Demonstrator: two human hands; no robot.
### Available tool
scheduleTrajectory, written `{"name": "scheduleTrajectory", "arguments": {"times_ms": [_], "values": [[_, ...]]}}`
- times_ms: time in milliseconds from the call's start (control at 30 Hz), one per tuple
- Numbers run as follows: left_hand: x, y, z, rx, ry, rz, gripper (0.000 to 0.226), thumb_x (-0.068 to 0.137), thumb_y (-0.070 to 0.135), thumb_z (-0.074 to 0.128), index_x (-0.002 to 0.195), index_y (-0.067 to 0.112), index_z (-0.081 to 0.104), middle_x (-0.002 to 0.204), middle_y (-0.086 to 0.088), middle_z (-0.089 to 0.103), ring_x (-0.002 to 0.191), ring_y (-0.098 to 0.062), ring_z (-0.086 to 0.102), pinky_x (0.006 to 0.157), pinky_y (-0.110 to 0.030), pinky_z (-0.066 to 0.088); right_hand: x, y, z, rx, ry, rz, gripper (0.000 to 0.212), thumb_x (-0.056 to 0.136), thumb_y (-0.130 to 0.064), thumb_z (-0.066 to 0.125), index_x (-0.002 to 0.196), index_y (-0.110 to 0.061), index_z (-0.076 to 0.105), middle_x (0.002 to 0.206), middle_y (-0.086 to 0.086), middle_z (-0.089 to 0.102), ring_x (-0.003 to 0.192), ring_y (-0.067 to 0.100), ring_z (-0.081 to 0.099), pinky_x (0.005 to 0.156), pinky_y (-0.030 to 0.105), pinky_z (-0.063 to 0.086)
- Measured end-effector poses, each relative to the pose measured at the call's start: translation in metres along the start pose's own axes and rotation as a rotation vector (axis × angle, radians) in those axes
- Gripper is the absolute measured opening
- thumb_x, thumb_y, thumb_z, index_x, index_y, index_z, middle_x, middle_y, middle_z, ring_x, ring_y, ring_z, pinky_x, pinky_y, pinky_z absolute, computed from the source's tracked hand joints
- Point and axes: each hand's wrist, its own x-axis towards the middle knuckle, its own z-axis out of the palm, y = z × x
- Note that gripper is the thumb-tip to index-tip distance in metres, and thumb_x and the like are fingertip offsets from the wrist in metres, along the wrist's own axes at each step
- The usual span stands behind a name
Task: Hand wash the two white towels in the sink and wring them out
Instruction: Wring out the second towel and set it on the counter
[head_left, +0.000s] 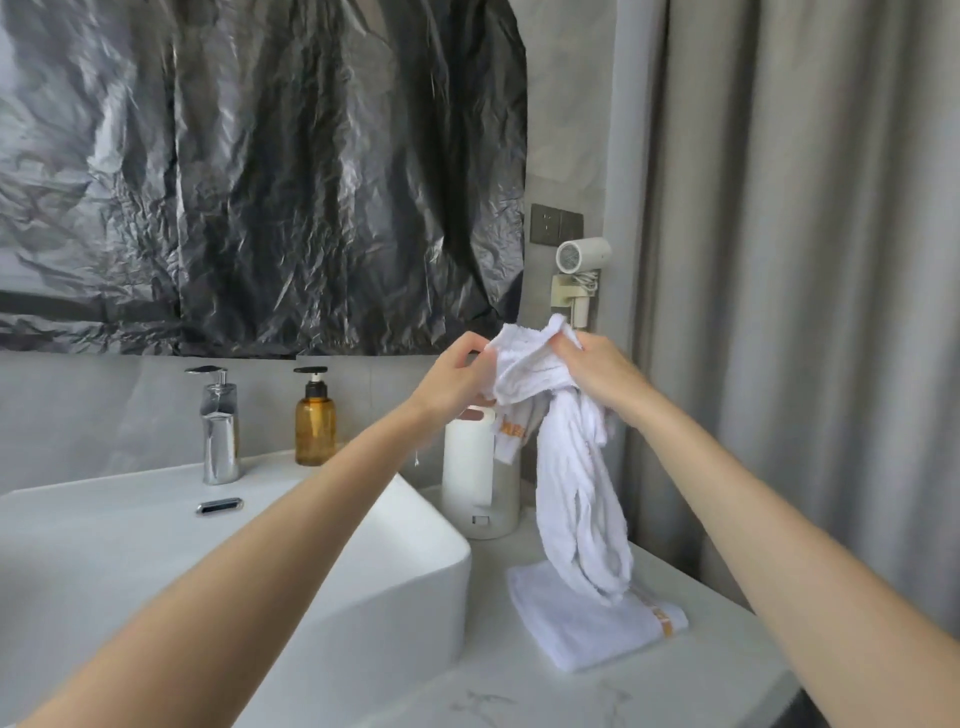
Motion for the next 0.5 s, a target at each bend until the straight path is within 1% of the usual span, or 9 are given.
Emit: {"name": "scheduleTrajectory", "arguments": {"times_ms": [33, 100, 133, 200, 233, 300, 400, 433, 500], "values": [[-0.001, -0.005, 0.008, -0.002, 0.006, -0.008, 0.020, 0.103, 0.035, 0.042, 0.094, 0.018, 0.048, 0.085, -0.001, 0.061, 0.074, -0.016, 0.063, 0.075, -0.032, 0.051, -0.004, 0.013, 0.000, -0.024, -0.025, 0.029, 0.045, 0.099, -0.053, 0.030, 0.101, -0.024, 0.064, 0.104, 0.000, 0.065, 0.096, 0.023, 0.059, 0.089, 0.036, 0.045], [0.000, -0.013, 0.021, -0.065, 0.046, -0.014, 0.017, 0.104, 0.029, 0.043, 0.095, 0.015, 0.048, 0.077, 0.001, 0.059, 0.067, -0.014, 0.061, 0.064, -0.028, 0.052, -0.012, 0.037, 0.001, -0.089, -0.040, 0.062, 0.046, 0.100, -0.051, 0.028, 0.080, -0.024, 0.060, 0.089, 0.003, 0.062, 0.082, 0.023, 0.055, 0.076, 0.034, 0.042], [0.000, -0.016, 0.026, -0.090, 0.068, -0.013, 0.017, 0.104, 0.026, 0.043, 0.096, 0.012, 0.049, 0.076, -0.001, 0.058, 0.064, -0.015, 0.060, 0.058, -0.026, 0.054, -0.014, 0.047, 0.000, -0.138, -0.022, 0.071, 0.047, 0.101, -0.049, 0.028, 0.069, -0.024, 0.051, 0.081, 0.003, 0.057, 0.076, 0.025, 0.051, 0.071, 0.034, 0.040], [0.002, -0.021, 0.029, -0.061, 0.124, -0.008, 0.017, 0.103, 0.024, 0.044, 0.097, 0.010, 0.051, 0.077, -0.005, 0.056, 0.064, -0.016, 0.056, 0.050, -0.024, 0.054, -0.017, 0.064, -0.005, -0.163, 0.081, 0.082, 0.047, 0.101, -0.043, 0.029, 0.060, -0.023, 0.038, 0.075, 0.004, 0.049, 0.074, 0.027, 0.047, 0.069, 0.035, 0.040], [0.003, -0.024, 0.028, -0.039, 0.161, -0.010, 0.018, 0.103, 0.024, 0.044, 0.098, 0.010, 0.052, 0.078, -0.006, 0.055, 0.066, -0.016, 0.055, 0.049, -0.024, 0.054, -0.017, 0.071, -0.010, -0.135, 0.131, 0.085, 0.045, 0.101, -0.040, 0.031, 0.061, -0.022, 0.038, 0.072, 0.004, 0.048, 0.074, 0.030, 0.050, 0.070, 0.036, 0.046], [0.006, -0.027, 0.024, -0.013, 0.221, -0.011, 0.019, 0.102, 0.026, 0.047, 0.100, 0.011, 0.057, 0.083, -0.004, 0.057, 0.070, -0.015, 0.055, 0.048, -0.022, 0.054, -0.018, 0.077, -0.019, -0.076, 0.179, 0.089, 0.040, 0.098, -0.039, 0.033, 0.064, -0.021, 0.042, 0.066, 0.001, 0.049, 0.074, 0.036, 0.060, 0.071, 0.048, 0.055], [0.012, -0.023, 0.019, 0.132, 0.263, 0.110, 0.016, 0.099, 0.029, 0.050, 0.096, 0.016, 0.061, 0.085, 0.009, 0.059, 0.078, -0.011, 0.054, 0.063, -0.024, 0.048, -0.018, 0.076, -0.022, 0.037, 0.234, 0.081, 0.036, 0.098, -0.034, 0.035, 0.068, -0.018, 0.045, 0.055, 0.002, 0.051, 0.054, 0.034, 0.066, 0.069, 0.052, 0.056], [0.012, -0.021, 0.019, 0.140, 0.256, 0.135, 0.015, 0.099, 0.029, 0.052, 0.096, 0.017, 0.060, 0.085, 0.012, 0.058, 0.079, -0.009, 0.053, 0.067, -0.025, 0.045, -0.017, 0.076, -0.019, 0.086, 0.263, 0.088, 0.035, 0.098, -0.032, 0.036, 0.072, -0.013, 0.049, 0.055, 0.002, 0.053, 0.054, 0.033, 0.067, 0.071, 0.052, 0.057], [0.008, -0.016, 0.021, 0.024, 0.143, 0.064, 0.013, 0.097, 0.025, 0.058, 0.104, 0.014, 0.059, 0.090, 0.008, 0.059, 0.079, -0.006, 0.055, 0.067, -0.021, 0.047, -0.015, 0.078, -0.010, 0.187, 0.287, 0.180, 0.036, 0.098, -0.030, 0.039, 0.085, -0.003, 0.058, 0.063, 0.004, 0.059, 0.064, 0.034, 0.070, 0.076, 0.051, 0.057]]}}
